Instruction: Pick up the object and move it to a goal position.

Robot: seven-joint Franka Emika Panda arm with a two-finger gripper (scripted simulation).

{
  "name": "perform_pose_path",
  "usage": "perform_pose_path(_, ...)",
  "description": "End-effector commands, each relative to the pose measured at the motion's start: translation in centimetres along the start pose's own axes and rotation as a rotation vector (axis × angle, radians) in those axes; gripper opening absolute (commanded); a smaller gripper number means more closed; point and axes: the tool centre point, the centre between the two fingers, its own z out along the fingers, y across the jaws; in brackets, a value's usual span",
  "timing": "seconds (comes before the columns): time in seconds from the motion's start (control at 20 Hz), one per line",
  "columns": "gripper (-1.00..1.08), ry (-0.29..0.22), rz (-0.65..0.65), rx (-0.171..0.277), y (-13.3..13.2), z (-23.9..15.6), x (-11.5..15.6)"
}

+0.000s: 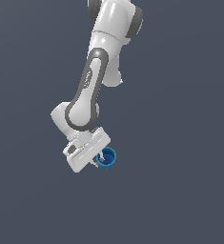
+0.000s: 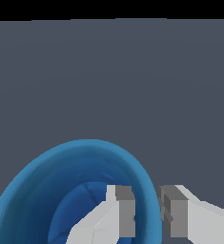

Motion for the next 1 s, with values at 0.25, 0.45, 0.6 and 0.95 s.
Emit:
perform_pose_path(0.25, -1.0, -0.001, 0.0, 0.0, 0.3, -0.5, 0.1)
perform_pose_path(0.45, -1.0, 0.0, -0.001, 0.001, 1.3, -2.1, 0.4)
perform_pose_path(0.6, -1.0, 0.001, -0.001, 0.001, 2.4, -4.0, 0.9)
perform_pose_path(0.95, -1.0, 0.003, -0.001, 0.002, 5.4, -8.7, 1.9)
